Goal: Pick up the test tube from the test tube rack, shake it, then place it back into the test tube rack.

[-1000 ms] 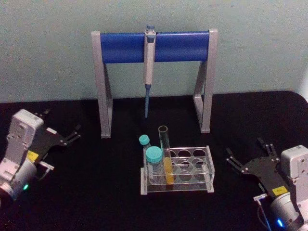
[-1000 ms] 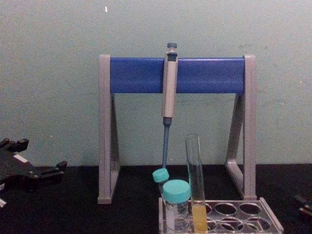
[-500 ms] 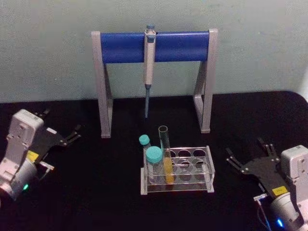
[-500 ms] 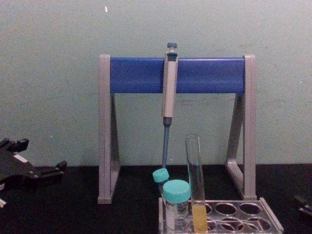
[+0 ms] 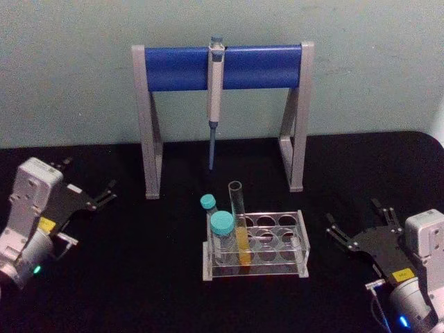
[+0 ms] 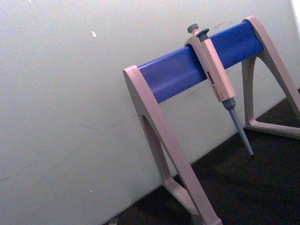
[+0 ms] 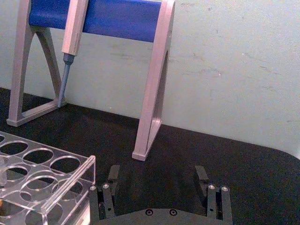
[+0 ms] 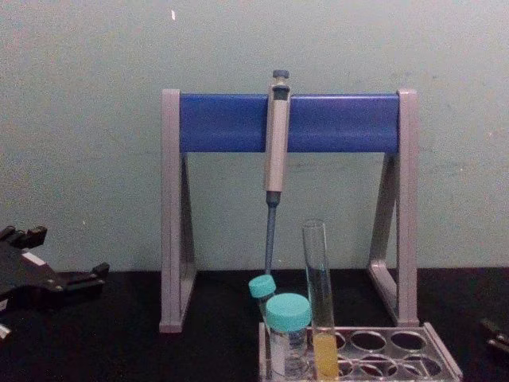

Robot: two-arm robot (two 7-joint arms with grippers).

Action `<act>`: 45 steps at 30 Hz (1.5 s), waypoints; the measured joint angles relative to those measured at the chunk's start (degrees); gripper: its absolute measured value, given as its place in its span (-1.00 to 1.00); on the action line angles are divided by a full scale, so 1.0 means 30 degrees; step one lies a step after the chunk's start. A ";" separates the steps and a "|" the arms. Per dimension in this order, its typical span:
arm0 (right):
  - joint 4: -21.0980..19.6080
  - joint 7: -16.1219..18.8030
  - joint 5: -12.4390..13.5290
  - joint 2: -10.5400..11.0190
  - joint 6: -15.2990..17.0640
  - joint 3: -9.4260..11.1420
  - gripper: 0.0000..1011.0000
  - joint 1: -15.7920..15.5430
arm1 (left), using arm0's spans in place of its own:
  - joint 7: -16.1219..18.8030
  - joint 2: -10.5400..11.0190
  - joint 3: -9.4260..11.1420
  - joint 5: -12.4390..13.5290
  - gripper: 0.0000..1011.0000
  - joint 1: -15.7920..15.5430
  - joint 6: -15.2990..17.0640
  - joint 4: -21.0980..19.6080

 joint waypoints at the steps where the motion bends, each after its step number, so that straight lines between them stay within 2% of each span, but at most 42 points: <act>1: 0.0000 0.0000 0.0001 0.0000 0.0000 0.0000 0.98 0.0000 | 0.0000 0.0000 0.0001 0.0000 0.98 0.0000 -0.0001 0.0000; 45: 0.0000 0.0000 0.0000 0.0000 -0.0001 0.0000 0.98 0.0000 | -0.0001 0.0000 0.0001 0.0001 0.98 0.0000 0.0000 0.0001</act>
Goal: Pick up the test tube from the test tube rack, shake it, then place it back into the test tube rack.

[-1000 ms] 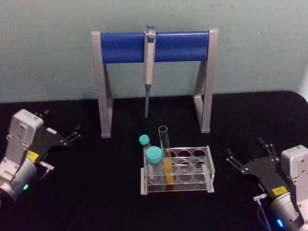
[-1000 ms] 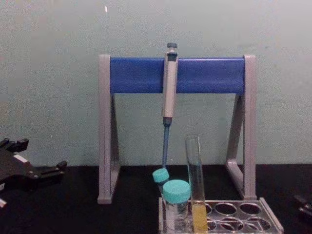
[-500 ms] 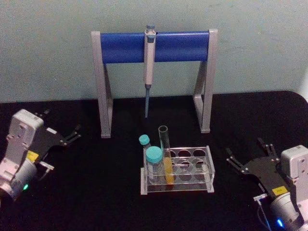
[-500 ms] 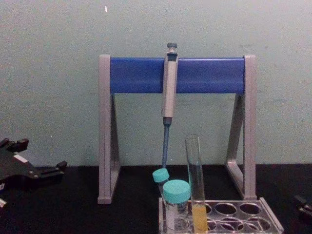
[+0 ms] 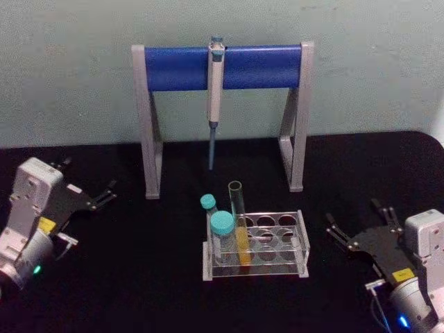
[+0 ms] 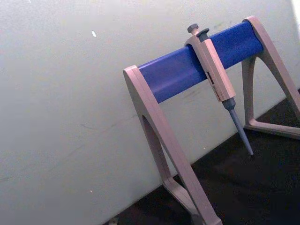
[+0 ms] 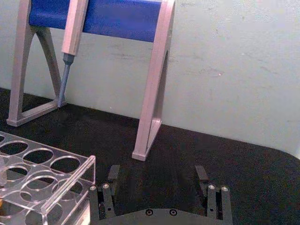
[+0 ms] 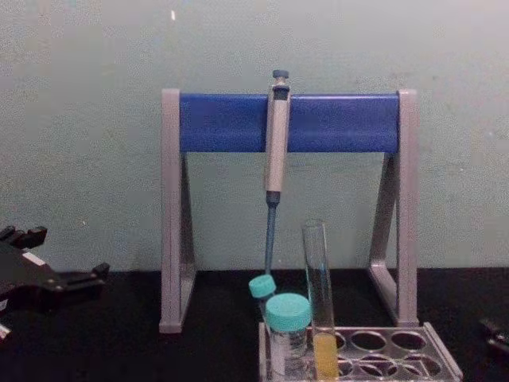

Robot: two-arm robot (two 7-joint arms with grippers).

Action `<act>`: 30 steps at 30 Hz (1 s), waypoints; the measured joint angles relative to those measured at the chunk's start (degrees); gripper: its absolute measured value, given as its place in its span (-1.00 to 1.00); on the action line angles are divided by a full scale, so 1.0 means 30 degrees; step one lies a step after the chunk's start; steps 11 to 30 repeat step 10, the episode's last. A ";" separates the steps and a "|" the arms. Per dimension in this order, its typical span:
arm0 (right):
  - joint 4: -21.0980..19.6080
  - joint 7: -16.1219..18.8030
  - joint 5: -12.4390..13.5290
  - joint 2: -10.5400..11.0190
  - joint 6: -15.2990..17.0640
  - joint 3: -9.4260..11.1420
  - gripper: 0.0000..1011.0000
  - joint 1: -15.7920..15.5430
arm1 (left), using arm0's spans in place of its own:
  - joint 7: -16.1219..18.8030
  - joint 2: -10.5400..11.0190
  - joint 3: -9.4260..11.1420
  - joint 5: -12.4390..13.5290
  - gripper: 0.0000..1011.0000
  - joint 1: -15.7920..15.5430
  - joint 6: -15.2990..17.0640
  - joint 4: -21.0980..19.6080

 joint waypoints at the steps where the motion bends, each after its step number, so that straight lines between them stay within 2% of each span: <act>1: 0.0000 0.0001 0.0000 0.0001 0.0000 0.0000 0.98 0.0000 | 0.0000 0.0000 0.0000 0.0000 0.98 0.0000 0.0000 -0.0001; 30: 0.0000 0.0000 0.0000 0.0000 0.0000 0.0000 0.98 0.0000 | 0.0001 0.0000 -0.0001 -0.0001 0.98 -0.0001 -0.0001 -0.0002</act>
